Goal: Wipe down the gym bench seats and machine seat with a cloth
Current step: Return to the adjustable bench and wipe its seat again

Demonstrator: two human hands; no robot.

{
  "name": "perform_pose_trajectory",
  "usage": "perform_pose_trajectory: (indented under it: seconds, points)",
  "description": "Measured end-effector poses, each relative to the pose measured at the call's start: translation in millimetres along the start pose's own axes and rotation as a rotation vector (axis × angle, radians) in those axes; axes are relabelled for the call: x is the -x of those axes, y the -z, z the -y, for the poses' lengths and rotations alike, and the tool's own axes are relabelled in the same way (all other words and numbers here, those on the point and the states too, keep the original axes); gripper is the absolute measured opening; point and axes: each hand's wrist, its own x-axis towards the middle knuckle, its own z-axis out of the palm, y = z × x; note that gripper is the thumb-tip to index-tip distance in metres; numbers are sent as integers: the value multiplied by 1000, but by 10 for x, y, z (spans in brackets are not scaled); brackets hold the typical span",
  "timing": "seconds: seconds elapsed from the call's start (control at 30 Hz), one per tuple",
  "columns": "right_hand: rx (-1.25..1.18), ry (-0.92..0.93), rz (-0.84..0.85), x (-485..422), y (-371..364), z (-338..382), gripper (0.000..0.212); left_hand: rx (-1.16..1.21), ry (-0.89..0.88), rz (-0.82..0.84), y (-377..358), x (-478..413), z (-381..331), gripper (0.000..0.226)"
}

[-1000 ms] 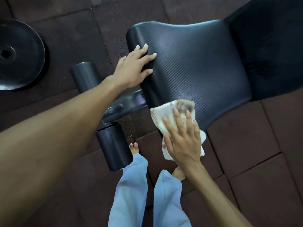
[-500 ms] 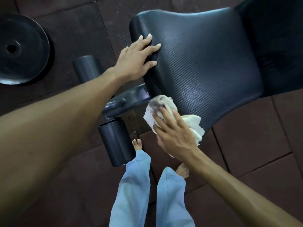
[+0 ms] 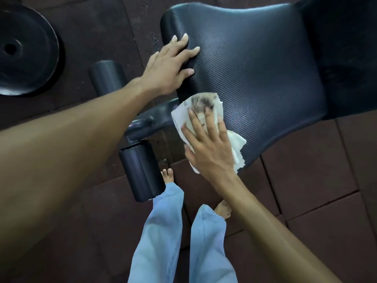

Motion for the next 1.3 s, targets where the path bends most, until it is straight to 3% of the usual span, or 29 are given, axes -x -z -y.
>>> perform_pose_trajectory:
  seconds: [0.07, 0.2, 0.27, 0.4, 0.43, 0.5, 0.67, 0.73, 0.87, 1.0, 1.17, 1.3]
  points:
    - [-52, 5, -33, 235, 54, -109, 39, 4, 4, 1, 11, -8, -14, 55]
    - [-118, -236, -139, 661, 120, -322, 44, 3, 4, -4, -11, 3, -18, 56]
    - [-140, -370, -138, 498, 95, -428, 47, -17, -1, 6, -15, 21, -33, 55]
    - [-222, -827, -36, -390, 107, -347, 59, -69, -11, 10, 44, 18, -36, 55]
    - [-194, -845, -7, -477, 122, -274, 66, -71, -8, 18, 64, 7, -37, 55]
    - [-109, -696, 46, -366, 157, -175, 73, -73, -7, 32, 98, -13, -51, 55]
    - [-194, -245, -14, 467, 215, -403, 58, -32, 76, 90, 72, 160, -211, 61]
    - [-307, -209, 23, 685, 347, -563, 56, 22, 116, 63, -53, 459, -349, 62]
    - [-637, -335, 146, 939, 663, -815, 48, 54, 142, 59, -330, 1283, -697, 55]
    - [-979, -478, 189, 1015, 1112, -979, 5, 93, 385, 47, -333, 2002, -1216, 50]
    - [-860, -289, 240, 1122, 1767, -981, 18, 238, 705, -177, -36, 3019, -2083, 42]
    - [-701, -8, 288, 1105, 2480, -634, 29, 383, 897, -362, 87, 4017, -2736, 37]
